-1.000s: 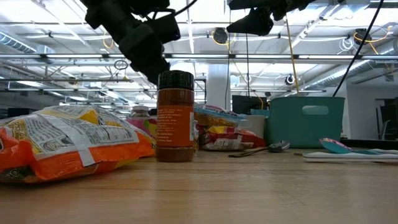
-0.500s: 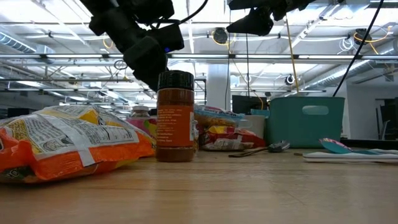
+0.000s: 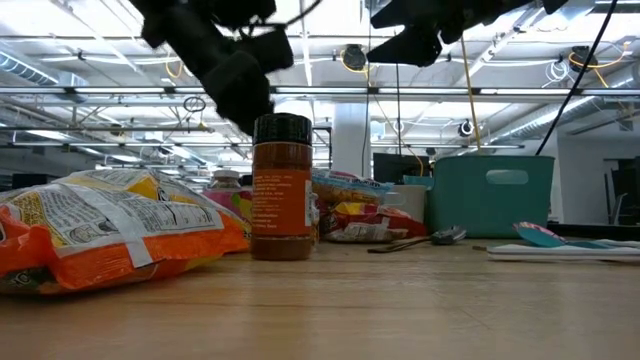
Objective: Pick & Place Food Item
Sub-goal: Put the green seasoning bottle into the red bin
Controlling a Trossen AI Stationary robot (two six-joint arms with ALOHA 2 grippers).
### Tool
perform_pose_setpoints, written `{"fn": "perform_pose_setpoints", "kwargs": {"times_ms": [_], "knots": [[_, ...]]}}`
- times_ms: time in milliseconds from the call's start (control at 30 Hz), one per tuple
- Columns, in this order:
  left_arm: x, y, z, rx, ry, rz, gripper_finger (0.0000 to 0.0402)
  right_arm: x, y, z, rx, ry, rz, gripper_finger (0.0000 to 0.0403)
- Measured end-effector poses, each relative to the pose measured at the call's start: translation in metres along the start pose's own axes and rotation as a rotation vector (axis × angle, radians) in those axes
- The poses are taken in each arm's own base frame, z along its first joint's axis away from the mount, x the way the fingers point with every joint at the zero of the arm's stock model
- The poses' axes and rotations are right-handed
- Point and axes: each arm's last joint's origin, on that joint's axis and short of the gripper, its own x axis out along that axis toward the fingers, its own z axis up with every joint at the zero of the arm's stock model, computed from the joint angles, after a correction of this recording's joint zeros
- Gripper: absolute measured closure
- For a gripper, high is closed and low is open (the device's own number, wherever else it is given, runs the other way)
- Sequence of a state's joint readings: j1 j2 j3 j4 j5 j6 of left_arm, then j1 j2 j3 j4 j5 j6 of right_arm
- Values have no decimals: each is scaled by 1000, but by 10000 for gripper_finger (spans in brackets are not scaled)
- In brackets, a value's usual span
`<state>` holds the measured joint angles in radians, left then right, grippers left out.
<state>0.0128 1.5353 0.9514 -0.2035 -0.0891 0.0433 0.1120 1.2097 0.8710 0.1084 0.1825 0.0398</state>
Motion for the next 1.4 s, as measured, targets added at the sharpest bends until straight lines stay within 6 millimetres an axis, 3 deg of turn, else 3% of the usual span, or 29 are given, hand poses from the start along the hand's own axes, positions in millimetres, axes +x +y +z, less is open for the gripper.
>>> {"fn": "perform_pose_setpoints", "kwargs": {"times_ms": [200,367,533,1033,1400], "knots": [[-49,13,28,8,-70,58,190,-1,0,0,-12,6,0,6],[-90,34,50,21,-136,147,190,-2,0,0,-12,7,0,5],[-111,59,58,2,-167,216,189,-2,0,-1,-13,11,0,6],[-114,93,51,-74,-152,252,189,-2,0,-2,-8,25,0,5],[-101,151,32,-219,-99,320,189,-2,0,-2,-8,24,0,5]]}}
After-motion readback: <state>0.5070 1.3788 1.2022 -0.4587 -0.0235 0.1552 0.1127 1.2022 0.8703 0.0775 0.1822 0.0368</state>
